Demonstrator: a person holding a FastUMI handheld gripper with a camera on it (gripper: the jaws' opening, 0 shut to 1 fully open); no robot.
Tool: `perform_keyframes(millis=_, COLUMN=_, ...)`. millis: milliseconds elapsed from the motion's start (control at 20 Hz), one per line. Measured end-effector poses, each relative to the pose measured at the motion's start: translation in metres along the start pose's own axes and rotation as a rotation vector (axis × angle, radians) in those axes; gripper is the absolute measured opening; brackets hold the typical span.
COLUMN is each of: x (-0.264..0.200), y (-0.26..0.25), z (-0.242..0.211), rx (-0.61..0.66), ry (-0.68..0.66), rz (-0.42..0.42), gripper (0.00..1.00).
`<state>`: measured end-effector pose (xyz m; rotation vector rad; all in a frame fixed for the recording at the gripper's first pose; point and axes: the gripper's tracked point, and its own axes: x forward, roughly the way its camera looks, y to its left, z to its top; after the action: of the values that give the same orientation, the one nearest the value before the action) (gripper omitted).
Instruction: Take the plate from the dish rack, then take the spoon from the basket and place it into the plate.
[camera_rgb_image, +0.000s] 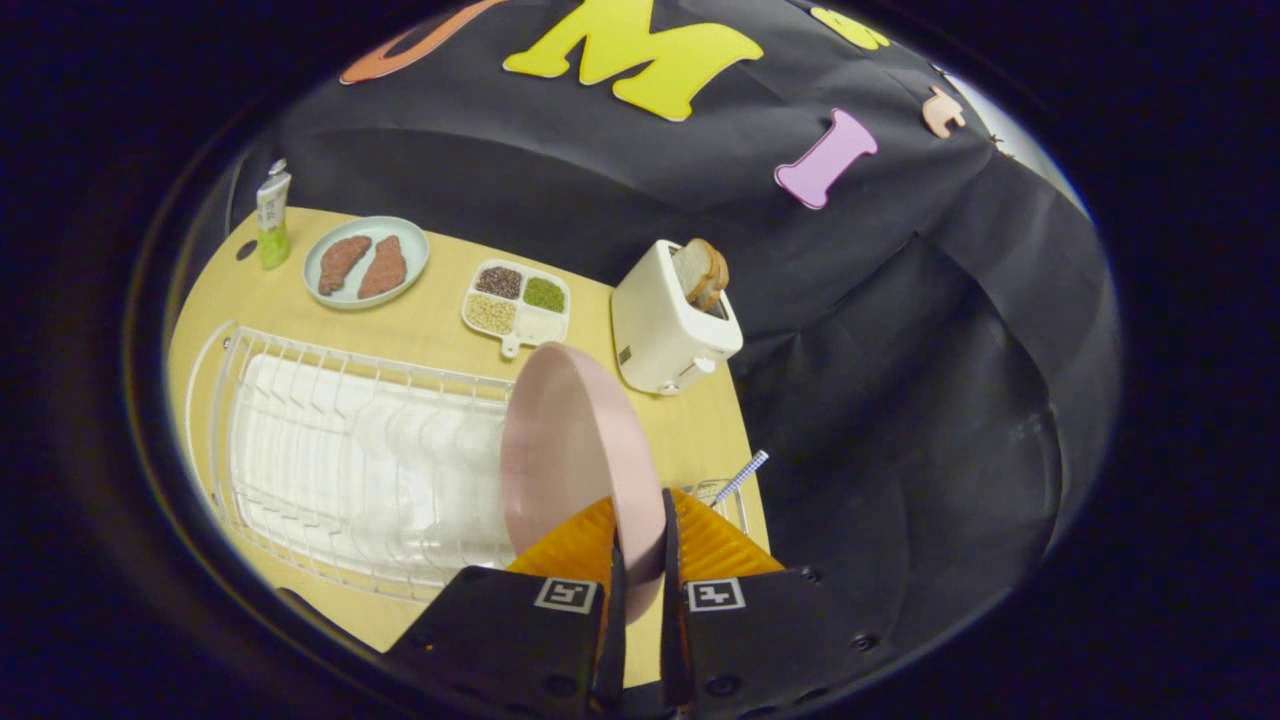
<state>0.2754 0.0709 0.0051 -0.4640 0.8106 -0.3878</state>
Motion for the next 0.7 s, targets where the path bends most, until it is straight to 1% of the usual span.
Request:
perform_keyframes(millis=150, x=-0.031, y=-0.006, z=-0.016, rx=0.021, ry=-0.054, rz=0.067, gripper=0.19)
perform_keyframes(millis=350, x=-0.079, y=-0.005, z=-0.056, rx=0.063, ry=-0.143, rz=0.206, gripper=0.19)
perform_keyframes(millis=550, x=-0.108, y=0.015, z=-0.118, rx=0.063, ry=-0.224, rz=0.338, gripper=0.19)
perform_keyframes(millis=700, x=-0.108, y=0.048, z=-0.173, rx=0.11, ry=-0.232, rz=0.457, gripper=0.19)
